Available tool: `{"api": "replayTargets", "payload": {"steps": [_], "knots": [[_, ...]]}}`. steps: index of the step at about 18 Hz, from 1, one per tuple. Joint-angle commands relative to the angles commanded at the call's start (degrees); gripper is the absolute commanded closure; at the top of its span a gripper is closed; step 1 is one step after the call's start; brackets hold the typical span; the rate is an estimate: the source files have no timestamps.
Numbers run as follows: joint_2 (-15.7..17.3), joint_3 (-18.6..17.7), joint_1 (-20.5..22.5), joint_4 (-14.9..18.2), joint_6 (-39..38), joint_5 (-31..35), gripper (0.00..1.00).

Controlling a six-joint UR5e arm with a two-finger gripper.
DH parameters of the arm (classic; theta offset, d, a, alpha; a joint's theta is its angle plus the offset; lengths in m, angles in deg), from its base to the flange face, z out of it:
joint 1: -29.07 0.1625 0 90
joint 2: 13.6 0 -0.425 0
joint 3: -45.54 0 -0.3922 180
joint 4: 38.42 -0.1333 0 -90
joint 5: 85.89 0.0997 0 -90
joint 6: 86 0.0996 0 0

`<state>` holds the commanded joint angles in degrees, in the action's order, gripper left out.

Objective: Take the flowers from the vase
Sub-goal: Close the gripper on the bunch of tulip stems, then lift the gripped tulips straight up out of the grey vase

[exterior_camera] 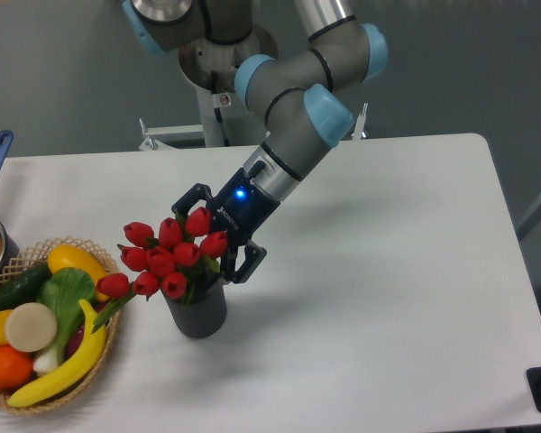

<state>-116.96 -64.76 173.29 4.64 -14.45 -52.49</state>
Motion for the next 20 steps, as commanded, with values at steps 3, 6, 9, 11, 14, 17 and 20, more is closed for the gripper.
{"api": "replayTargets", "payload": {"steps": [3,6,9,11,14,17,20], "knots": [[0.0,0.0,0.0,0.0,0.0,0.0,0.46],[-0.1,0.0,0.0,0.0,0.0,-0.1,0.51],[0.1,0.0,0.1,0.0,-0.3,-0.1,0.58],[0.3,0.1,0.1,0.0,-0.5,-0.3,0.58],[0.9,0.1,0.5,0.1,-1.1,-2.8,0.58],[3.3,1.8,0.5,0.0,-5.0,-4.4,0.58],[4.0,4.3,0.6,0.1,-8.7,-4.5,0.58]]}}
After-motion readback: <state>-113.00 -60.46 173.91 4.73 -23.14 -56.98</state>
